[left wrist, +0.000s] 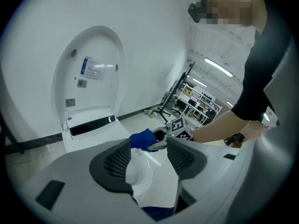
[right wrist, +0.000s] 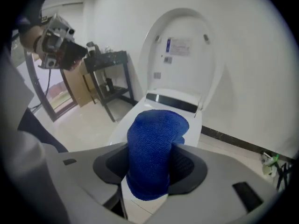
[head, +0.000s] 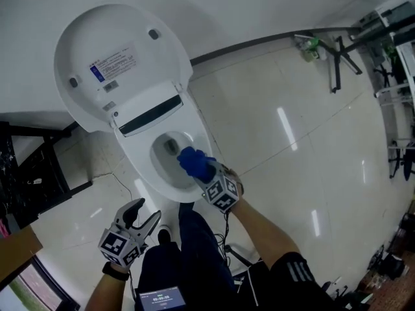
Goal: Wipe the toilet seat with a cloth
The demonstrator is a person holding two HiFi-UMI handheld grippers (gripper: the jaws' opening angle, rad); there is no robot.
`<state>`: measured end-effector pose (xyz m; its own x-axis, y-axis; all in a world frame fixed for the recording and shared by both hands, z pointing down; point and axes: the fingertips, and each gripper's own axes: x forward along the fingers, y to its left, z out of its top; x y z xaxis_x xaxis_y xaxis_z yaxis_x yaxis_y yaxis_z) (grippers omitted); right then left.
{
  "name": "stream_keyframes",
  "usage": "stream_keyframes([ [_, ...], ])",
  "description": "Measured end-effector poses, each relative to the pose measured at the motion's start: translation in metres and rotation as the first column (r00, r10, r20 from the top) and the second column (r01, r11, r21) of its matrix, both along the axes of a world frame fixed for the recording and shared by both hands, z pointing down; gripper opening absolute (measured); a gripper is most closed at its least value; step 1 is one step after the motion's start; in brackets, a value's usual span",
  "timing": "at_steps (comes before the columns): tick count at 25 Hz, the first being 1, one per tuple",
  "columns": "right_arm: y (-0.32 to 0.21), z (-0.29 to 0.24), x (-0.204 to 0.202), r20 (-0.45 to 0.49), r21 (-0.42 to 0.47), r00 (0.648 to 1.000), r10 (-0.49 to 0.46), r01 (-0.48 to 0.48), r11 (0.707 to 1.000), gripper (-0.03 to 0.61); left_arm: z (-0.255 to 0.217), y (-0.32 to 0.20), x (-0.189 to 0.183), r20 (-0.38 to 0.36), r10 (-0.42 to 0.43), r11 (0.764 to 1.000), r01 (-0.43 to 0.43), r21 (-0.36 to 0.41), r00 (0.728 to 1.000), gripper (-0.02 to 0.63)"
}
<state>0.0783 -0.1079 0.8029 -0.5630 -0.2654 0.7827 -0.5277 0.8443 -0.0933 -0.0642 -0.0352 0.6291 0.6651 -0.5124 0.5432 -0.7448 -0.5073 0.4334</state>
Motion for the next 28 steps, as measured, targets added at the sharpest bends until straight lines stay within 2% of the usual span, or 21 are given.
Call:
stream_keyframes([
  [6, 0.035, -0.15, 0.013, 0.132, 0.109, 0.983, 0.125, -0.139, 0.984, 0.235, -0.07, 0.021, -0.016, -0.021, 0.025, 0.99, -0.022, 0.136, 0.999, 0.249],
  [10, 0.086, -0.248, 0.016, 0.235, 0.146, 0.947, 0.217, -0.255, 0.956, 0.235, -0.127, 0.058, -0.026, -0.045, 0.067, 0.972, -0.055, 0.228, 0.997, 0.249],
  [13, 0.133, -0.307, 0.015, 0.326, 0.156, 0.895, 0.306, -0.37, 0.916, 0.235, -0.167, 0.091, -0.041, -0.055, 0.099, 0.95, -0.078, 0.301, 0.994, 0.249],
  [17, 0.214, -0.383, 0.008, 0.464, 0.097, 0.783, 0.414, -0.509, 0.855, 0.235, -0.236, 0.153, -0.049, -0.079, 0.146, 0.933, -0.111, 0.343, 0.986, 0.249],
  [20, 0.277, -0.425, -0.007, 0.532, 0.061, 0.711, 0.459, -0.574, 0.817, 0.235, -0.264, 0.198, -0.067, -0.082, 0.166, 0.921, -0.124, 0.37, 0.983, 0.249],
  [25, 0.359, -0.468, -0.026, 0.607, -0.018, 0.616, 0.503, -0.621, 0.783, 0.235, -0.27, 0.253, -0.101, -0.086, 0.161, 0.913, -0.115, 0.391, 0.983, 0.249],
  [27, 0.381, -0.482, -0.03, 0.623, -0.038, 0.596, 0.507, -0.624, 0.781, 0.233, -0.274, 0.269, -0.108, -0.085, 0.159, 0.914, -0.114, 0.389, 0.984, 0.249],
  [28, 0.39, -0.489, -0.032, 0.627, -0.033, 0.596, 0.501, -0.623, 0.782, 0.233, -0.277, 0.274, -0.109, -0.086, 0.159, 0.912, -0.113, 0.394, 0.983, 0.247],
])
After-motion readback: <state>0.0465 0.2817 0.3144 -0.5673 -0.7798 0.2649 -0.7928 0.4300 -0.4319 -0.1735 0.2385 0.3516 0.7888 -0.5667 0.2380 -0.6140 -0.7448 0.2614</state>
